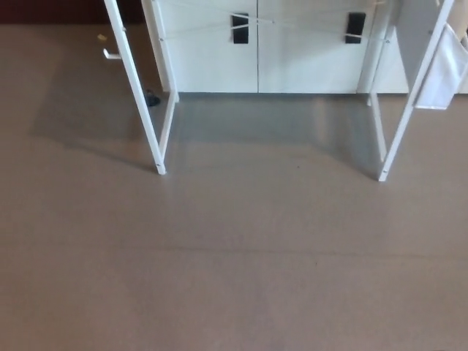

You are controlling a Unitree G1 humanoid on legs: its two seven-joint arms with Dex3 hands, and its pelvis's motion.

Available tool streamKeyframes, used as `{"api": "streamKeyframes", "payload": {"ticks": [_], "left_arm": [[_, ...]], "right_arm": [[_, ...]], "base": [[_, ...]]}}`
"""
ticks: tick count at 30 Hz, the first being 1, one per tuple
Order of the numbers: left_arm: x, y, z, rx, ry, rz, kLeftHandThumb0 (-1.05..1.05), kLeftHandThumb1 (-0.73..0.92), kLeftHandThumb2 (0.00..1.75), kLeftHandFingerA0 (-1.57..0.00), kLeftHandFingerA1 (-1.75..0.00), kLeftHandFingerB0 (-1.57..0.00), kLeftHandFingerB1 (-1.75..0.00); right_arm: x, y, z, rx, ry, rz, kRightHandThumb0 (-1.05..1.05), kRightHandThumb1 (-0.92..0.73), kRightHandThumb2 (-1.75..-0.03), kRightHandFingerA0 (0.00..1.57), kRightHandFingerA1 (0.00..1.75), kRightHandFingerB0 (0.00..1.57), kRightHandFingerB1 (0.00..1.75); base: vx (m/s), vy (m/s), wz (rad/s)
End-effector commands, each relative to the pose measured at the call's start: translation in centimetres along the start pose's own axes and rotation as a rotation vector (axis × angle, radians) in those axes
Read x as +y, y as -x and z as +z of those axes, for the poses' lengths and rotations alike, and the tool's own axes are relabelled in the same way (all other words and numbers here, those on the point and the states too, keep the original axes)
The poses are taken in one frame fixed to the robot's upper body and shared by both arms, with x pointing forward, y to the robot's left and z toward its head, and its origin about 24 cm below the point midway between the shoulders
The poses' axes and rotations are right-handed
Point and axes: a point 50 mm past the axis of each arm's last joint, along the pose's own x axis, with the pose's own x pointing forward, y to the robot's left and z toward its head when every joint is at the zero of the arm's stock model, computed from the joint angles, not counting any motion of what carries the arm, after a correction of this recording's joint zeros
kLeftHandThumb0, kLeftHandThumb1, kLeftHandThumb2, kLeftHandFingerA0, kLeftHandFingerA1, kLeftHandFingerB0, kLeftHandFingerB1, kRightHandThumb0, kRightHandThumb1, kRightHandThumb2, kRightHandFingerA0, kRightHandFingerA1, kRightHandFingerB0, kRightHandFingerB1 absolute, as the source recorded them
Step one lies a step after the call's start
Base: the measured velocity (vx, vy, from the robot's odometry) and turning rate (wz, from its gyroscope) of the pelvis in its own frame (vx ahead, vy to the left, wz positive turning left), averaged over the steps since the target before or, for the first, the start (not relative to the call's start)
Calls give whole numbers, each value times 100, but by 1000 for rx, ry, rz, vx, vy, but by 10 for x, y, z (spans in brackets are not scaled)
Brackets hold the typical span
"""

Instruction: The robot walks towards a desk on which a shovel is kept on the left hand side and a container is kept on the right hand side. The robot picks up the shovel using its left hand and places it in the container.

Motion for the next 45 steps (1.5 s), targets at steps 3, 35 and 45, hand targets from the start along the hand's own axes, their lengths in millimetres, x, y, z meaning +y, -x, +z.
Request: {"api": "streamKeyframes", "payload": {"ticks": [3, 35, 45], "left_arm": [[8, 0, 9, -52, -56, 18, -12, 58, 57, -47, -36, -43, -34], [3, -36, 23, -30, -27, 53, -12, 54, 58, -49, -44, -45, -39], [3, -34, 22, -32, -37, 46, -9, 58, 57, -53, -44, -46, -36]], "right_arm": [[2, -1, 1, -12, -9, 8, 3, -43, -52, 68, 64, 51, 55], [5, 0, -1, -1, 35, 16, 1, -43, -53, 70, 62, 53, 54], [7, 1, 1, 0, 63, 15, -2, -42, -55, 74, 65, 52, 55]], "base": [[196, 26, -11], [263, 1, 1], [319, 191, -15]]}}
